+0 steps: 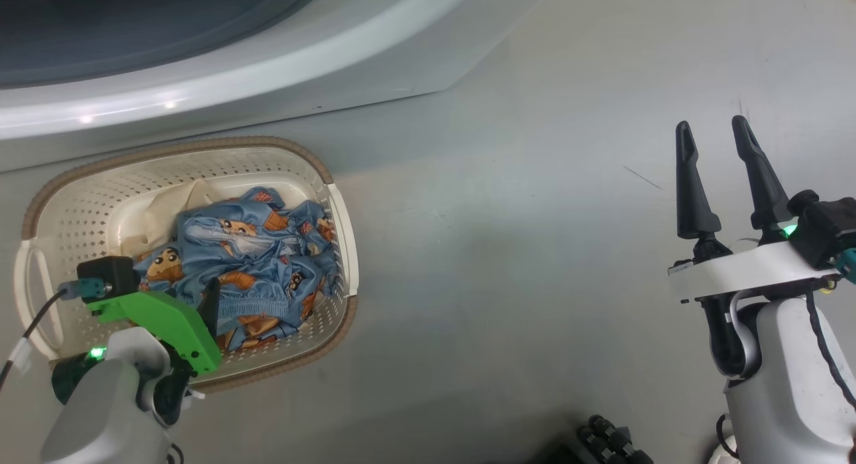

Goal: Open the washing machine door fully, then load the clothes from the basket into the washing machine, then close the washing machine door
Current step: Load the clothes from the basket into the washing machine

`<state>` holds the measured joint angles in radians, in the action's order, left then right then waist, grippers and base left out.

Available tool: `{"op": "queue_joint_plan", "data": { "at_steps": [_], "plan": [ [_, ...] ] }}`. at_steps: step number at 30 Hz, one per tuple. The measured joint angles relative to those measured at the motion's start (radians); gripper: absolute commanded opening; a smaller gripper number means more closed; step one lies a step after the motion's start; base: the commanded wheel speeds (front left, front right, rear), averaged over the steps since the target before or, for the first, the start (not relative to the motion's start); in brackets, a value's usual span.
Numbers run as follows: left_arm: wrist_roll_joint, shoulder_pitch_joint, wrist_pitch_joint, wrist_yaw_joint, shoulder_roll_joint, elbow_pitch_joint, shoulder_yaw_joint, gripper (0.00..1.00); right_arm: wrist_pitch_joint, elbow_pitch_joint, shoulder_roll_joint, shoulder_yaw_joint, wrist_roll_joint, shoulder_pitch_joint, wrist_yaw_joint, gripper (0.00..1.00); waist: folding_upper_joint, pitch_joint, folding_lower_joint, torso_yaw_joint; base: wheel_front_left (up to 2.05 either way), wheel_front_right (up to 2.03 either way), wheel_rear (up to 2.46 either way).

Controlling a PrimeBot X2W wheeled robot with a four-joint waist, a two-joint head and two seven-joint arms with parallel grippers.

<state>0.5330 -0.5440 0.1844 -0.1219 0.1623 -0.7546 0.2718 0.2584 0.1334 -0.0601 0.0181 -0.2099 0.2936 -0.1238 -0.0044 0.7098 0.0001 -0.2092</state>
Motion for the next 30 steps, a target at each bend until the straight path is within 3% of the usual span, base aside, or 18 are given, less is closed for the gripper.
{"op": "queue_joint_plan", "data": {
  "at_steps": [30],
  "plan": [
    [0.066, -0.103, -0.054, 0.000, -0.007, -0.092, 0.081, 1.00, 0.000, -0.018, -0.019, -0.013, 0.018, 0.042, 0.000, 1.00, 0.0000, 0.109, 0.0000, 0.023, 0.00, 0.00, 0.00]
  ]
}}
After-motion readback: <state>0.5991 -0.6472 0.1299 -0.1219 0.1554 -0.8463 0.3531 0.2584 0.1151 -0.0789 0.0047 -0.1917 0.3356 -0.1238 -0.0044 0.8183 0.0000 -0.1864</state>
